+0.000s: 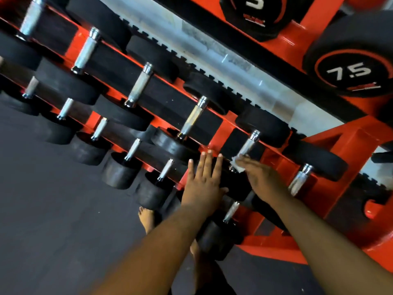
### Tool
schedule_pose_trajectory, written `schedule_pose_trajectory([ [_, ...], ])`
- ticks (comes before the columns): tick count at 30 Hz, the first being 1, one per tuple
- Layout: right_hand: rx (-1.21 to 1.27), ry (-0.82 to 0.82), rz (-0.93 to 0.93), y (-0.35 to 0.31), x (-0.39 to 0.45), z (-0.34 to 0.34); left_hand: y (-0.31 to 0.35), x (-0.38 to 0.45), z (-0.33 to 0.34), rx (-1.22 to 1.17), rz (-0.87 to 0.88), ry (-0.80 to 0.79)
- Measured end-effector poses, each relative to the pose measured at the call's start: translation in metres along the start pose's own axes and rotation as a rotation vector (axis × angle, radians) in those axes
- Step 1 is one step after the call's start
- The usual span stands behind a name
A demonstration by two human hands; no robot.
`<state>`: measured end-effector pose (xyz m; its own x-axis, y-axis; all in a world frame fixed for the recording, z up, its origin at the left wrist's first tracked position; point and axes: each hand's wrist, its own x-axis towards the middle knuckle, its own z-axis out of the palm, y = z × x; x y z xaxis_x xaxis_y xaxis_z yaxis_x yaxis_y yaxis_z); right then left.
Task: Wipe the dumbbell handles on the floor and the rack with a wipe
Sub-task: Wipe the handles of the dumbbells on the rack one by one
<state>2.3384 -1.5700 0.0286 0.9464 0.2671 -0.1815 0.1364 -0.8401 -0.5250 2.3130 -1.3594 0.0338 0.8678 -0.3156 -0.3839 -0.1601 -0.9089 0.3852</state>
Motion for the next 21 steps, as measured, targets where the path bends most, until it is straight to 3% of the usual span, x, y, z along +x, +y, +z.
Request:
schedule_pose_trajectory([
  [3, 0.151, 0.124, 0.066, -0.032, 0.024, 0.010, -0.039, 0.002, -0.014, 0.049, -0.062, 0.133],
  [6, 0.200, 0.168, 0.046, -0.063, 0.062, 0.026, -0.078, 0.014, -0.029, 0.026, -0.169, 0.099],
  [9, 0.130, 0.120, -0.031, -0.088, 0.099, 0.043, -0.103, 0.027, -0.039, -0.068, -0.162, 0.087],
  [13, -0.176, 0.090, -0.296, -0.098, 0.145, 0.061, -0.112, 0.043, -0.050, -0.300, -0.233, 0.056],
  [16, -0.620, -0.254, -0.497, -0.092, 0.161, 0.064, -0.105, 0.052, -0.058, -0.414, -0.327, 0.045],
  [17, -0.752, -0.300, -0.526, -0.089, 0.164, 0.063, -0.102, 0.055, -0.060, -0.439, -0.356, 0.031],
  [21, -0.863, -0.112, -0.409, -0.070, 0.169, 0.047, -0.101, 0.059, -0.065, -0.452, -0.387, -0.043],
])
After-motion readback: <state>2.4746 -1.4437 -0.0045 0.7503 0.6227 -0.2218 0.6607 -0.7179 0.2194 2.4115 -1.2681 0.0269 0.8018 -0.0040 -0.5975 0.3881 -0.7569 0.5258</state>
